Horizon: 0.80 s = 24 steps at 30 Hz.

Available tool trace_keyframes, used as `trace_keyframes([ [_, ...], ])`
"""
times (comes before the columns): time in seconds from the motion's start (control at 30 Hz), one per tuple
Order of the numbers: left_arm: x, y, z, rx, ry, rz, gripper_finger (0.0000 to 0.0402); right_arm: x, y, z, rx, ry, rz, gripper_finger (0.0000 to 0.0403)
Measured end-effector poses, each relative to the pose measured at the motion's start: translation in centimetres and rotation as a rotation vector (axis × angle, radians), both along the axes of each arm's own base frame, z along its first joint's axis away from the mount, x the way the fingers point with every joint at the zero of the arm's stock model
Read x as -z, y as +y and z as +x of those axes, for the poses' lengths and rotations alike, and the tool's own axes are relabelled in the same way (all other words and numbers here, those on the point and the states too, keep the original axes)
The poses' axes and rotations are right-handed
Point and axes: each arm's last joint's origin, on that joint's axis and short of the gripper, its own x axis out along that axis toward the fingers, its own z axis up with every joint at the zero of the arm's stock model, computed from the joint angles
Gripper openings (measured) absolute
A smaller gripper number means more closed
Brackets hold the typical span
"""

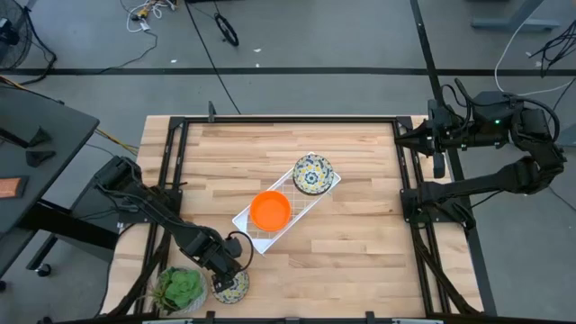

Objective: Pick & Place Mini bowls
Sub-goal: Stack the yellow patterned bowl on top of the yellow patterned bowl on the shelf

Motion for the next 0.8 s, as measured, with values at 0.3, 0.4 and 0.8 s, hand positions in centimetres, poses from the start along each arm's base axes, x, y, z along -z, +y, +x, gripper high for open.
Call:
trace_keyframes([
  [0.3, 1.08, 0.38, -0.43, -0.022, 0.015, 0.013, 0.0240, 0.00, 0.00, 0.01, 0.000, 0.000, 0.000, 0.0032],
  [0.4, 1.07, 0.35, -0.41, -0.023, 0.013, 0.008, 0.0209, 0.00, 0.00, 0.00, 0.000, 0.000, 0.000, 0.0032],
  [0.8, 0.77, 0.44, -0.34, 0.023, 0.000, -0.009, 0.0025, 0.00, 0.00, -0.01, 0.000, 0.000, 0.000, 0.0032],
])
